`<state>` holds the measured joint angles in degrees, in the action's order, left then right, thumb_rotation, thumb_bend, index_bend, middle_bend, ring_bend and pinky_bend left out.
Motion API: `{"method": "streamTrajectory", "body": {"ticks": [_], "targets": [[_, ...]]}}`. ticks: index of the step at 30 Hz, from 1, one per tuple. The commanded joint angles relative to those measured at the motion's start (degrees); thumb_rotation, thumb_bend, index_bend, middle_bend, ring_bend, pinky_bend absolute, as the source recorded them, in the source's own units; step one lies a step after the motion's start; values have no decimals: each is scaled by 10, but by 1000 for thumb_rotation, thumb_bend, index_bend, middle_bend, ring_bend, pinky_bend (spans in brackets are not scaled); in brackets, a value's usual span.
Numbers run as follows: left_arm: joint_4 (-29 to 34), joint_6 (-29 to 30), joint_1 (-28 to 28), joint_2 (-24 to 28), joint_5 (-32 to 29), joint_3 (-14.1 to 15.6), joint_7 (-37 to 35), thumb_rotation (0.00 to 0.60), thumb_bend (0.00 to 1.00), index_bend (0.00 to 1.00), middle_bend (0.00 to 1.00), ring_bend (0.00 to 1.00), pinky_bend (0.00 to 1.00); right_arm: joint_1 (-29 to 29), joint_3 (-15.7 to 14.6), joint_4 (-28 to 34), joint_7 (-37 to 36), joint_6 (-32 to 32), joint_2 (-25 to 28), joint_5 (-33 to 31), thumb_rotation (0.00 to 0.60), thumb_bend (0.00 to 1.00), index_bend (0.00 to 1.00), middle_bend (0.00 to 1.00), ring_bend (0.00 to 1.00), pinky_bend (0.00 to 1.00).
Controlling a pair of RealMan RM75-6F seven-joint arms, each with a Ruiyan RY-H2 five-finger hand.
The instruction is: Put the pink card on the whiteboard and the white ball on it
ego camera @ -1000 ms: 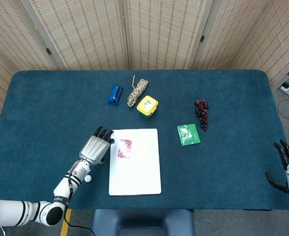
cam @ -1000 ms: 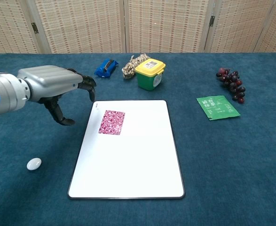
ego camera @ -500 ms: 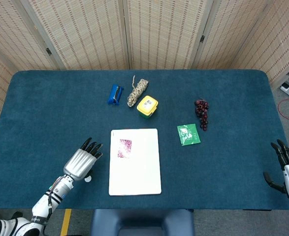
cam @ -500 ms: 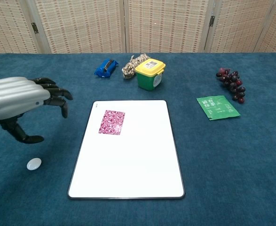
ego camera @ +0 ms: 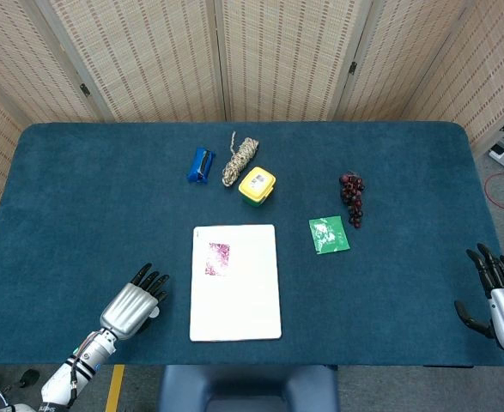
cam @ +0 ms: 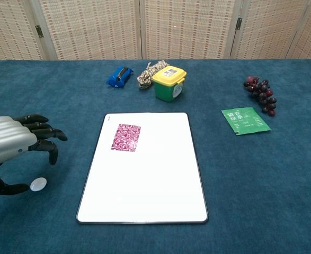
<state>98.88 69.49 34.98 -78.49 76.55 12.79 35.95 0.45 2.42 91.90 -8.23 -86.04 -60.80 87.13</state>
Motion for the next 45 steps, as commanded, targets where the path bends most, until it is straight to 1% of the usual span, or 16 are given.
{"method": "streamTrajectory", "body": {"ticks": [1,9,25,28,40,45], "targets": [[-13,-10,-7,-11,0,-7,-1,600,318,401,168,156,0,-2,-1,1,0,-3,0,0,600,364,1,44,91,42],[-32,-36,-18,-22,-8,-22,4,600,319,417,168,156,0,-7,-4,2,1,-8,0,1,600,365,1,44,90,42],[-55,-67,-30,-29,-12,-49,-8,600,319,463,175,167,0,-7,-5,3,1,-7,0,0,600,365,1,44,90,42],[-57,-71,-32,-30,-11,-52,-6,600,337,478,178,168,0,-7,-6,3,1,-7,0,0,600,365,1,44,90,42],[-56,-90,-34,-25,-17,-62,-3,600,444,483,180,168,0,-5,-5,6,4,-4,-1,-1,600,365,1,44,89,42],[-56,-93,-36,-25,-15,-66,-2,600,446,485,180,168,0,-4,-4,6,5,-3,-1,-1,600,365,1,44,89,42]]}}
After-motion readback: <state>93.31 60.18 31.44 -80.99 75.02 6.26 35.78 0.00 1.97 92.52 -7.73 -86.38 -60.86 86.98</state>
